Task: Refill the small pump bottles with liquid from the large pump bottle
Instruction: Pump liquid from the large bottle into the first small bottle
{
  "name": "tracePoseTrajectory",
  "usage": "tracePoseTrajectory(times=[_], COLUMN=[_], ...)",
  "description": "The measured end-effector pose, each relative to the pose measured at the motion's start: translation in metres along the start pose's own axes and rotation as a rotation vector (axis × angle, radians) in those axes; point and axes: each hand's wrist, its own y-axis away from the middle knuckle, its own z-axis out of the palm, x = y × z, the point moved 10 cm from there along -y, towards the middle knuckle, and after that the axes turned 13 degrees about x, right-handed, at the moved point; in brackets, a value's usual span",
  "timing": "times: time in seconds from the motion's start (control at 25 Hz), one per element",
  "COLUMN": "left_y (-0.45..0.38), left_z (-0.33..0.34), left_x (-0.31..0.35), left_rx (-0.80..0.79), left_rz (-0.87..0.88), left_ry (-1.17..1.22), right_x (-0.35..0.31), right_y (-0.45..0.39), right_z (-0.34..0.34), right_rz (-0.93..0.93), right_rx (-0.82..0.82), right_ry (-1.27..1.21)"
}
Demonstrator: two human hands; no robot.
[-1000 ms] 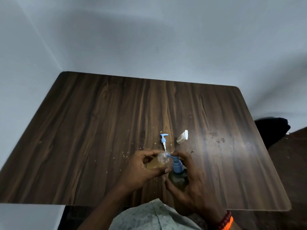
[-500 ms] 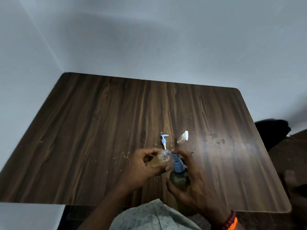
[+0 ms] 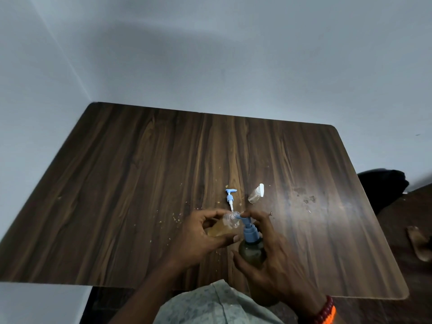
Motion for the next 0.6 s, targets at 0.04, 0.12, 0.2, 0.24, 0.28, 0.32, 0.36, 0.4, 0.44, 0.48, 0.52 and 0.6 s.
tracePoseTrajectory(times=[0.04,0.12,0.2,0.24,0.28,0.32,0.36,0.4,0.44,0.48,0.52,0.6], left_y=[0.0009,0.0022,0.0025,0.0024,0.0025,0.0021,0.0022,0.0026,0.0035,0.0043,0.0048,0.0046], left_z=[0.0015,0.0029,0.0022,0.0012,0.0004,0.0005,0.0011,0.0019,0.0029,0.0039,0.0044,0.0036], left_x=[-0.0014,-0.0023,-0.0013,-0.0009,-0.0005,-0.0003,-0.0005,-0.0011,-0.0017,-0.0021,-0.0024,-0.0014], left_rx=[-0.006,-0.009,0.005,0.014,0.019,0.019,0.019,0.017,0.013,0.010,0.006,0.002], left_rz=[-0.009,-0.030,-0.028,-0.027,-0.028,-0.025,-0.016,-0.001,0.011,0.014,0.008,-0.004], left_ry=[0.000,0.030,0.042,0.043,0.045,0.043,0.030,0.004,-0.021,-0.030,-0.019,0.019], right_x=[-0.0002,0.0004,0.0013,0.0009,0.0009,0.0016,0.0030,0.0038,0.0040,0.0037,0.0024,-0.0006], right_y=[0.0000,-0.0001,0.0012,0.0018,0.0032,0.0040,0.0048,0.0047,0.0043,0.0037,0.0032,0.0024], right_z=[-0.0015,-0.0044,-0.0054,-0.0048,-0.0042,-0.0036,-0.0029,-0.0022,-0.0018,-0.0020,-0.0033,-0.0074], right_rz=[-0.006,-0.011,-0.001,-0.005,-0.016,-0.025,-0.026,-0.019,-0.007,0.001,-0.001,-0.011], right_rx=[0.009,0.026,0.021,0.014,0.010,0.008,0.005,0.003,0.000,0.003,0.014,0.051], right_ry=[0.011,0.025,0.026,0.024,0.024,0.028,0.031,0.031,0.029,0.026,0.025,0.024])
